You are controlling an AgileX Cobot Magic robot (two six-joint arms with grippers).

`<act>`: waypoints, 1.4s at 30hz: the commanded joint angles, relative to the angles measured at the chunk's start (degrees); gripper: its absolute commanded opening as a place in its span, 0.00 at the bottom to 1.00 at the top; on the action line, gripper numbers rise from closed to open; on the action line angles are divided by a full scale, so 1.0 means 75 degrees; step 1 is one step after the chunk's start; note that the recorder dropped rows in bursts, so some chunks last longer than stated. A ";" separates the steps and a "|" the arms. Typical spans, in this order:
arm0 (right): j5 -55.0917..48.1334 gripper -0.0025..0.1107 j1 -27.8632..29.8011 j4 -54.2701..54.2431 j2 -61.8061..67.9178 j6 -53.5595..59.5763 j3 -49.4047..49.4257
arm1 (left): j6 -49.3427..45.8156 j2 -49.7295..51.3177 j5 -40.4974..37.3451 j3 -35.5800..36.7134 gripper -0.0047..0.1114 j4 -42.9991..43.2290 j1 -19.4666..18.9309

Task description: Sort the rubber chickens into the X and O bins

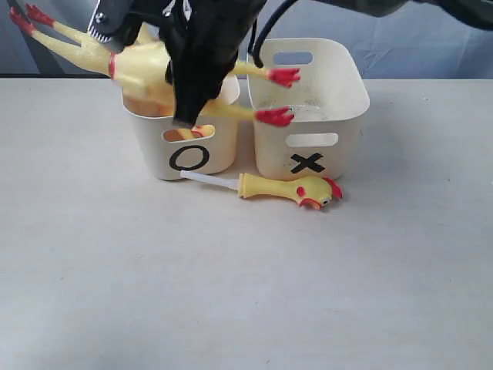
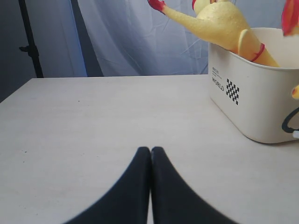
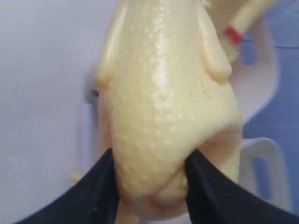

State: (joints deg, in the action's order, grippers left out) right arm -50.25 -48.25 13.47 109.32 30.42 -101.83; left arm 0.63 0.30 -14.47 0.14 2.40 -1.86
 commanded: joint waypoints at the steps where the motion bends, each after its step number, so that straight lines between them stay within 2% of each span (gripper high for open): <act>1: 0.0545 0.01 0.0126 0.3233 0.0002 -0.0940 -0.0019 | 0.0044 -0.0040 0.0108 -0.0019 0.04 0.0003 0.0027; 6: -0.0823 0.01 0.0373 0.6080 0.0616 -0.1280 -0.0019 | 0.0044 -0.0040 0.0108 -0.0019 0.04 0.0003 0.0027; 9: -0.2192 0.01 0.0621 0.6991 0.1154 -0.1280 -0.0019 | 0.0044 -0.0040 0.0108 -0.0019 0.04 0.0003 0.0027; 12: -0.2628 0.01 0.0870 0.7148 0.1594 -0.1369 -0.0019 | 0.0044 -0.0040 0.0108 -0.0019 0.04 0.0003 0.0027; 14: -0.2628 0.02 0.0994 0.6734 0.1764 -0.1744 -0.0019 | 0.0044 -0.0040 0.0108 -0.0019 0.04 0.0003 0.0027; 15: -0.2628 0.06 0.1030 0.6501 0.1807 -0.1782 -0.0019 | 0.0044 -0.0040 0.0108 -0.0019 0.04 0.0003 0.0027; 17: -0.2628 0.22 0.1097 0.6310 0.1872 -0.1662 -0.0019 | 0.0044 -0.0040 0.0108 -0.0019 0.04 0.0003 0.0027; 19: -0.2628 0.50 0.1098 0.6412 0.1892 -0.1660 -0.0019 | 0.0044 -0.0040 0.0108 -0.0019 0.04 0.0003 0.0027; 21: -0.2628 0.73 0.1098 0.6655 0.1892 -0.1660 -0.0019 | 0.0044 -0.0040 0.0108 -0.0019 0.04 0.0003 0.0027; 22: -0.2628 0.79 0.1098 0.6902 0.1892 -0.1825 -0.0019 | 0.0044 -0.0040 0.0108 -0.0019 0.04 0.0003 0.0027; 24: -0.2628 0.77 0.1098 0.7307 0.1892 -0.2217 -0.0019 | 0.0044 -0.0040 0.0108 -0.0019 0.04 0.0003 0.0027; 28: -0.2628 0.57 0.1082 0.7275 0.1804 -0.2324 -0.0019 | 0.0044 -0.0040 0.0108 -0.0019 0.04 0.0003 0.0027; 32: -0.2628 0.45 0.1082 0.6046 0.1499 -0.3013 -0.0019 | 0.0044 -0.0040 0.0108 -0.0019 0.04 0.0003 0.0027; 35: -0.2628 0.47 0.1082 0.4219 0.1055 -0.3008 -0.0019 | 0.0044 -0.0040 0.0108 -0.0019 0.04 0.0003 0.0027; 38: -0.2628 0.50 0.1082 0.1482 0.0470 -0.3043 -0.0019 | 0.0044 -0.0040 0.0108 -0.0019 0.04 0.0003 0.0027; 39: -0.2628 0.49 0.1082 0.0148 0.0284 -0.2805 -0.0019 | 0.0044 -0.0040 0.0108 -0.0019 0.04 0.0003 0.0027; 42: -0.2628 0.49 0.1082 -0.2277 0.0169 -0.0517 -0.0019 | 0.0044 -0.0040 0.0108 -0.0019 0.04 0.0003 0.0027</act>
State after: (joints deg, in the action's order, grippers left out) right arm -69.79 -40.28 13.14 111.76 14.21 -101.83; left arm 0.63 0.30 -14.47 0.14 2.40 -1.86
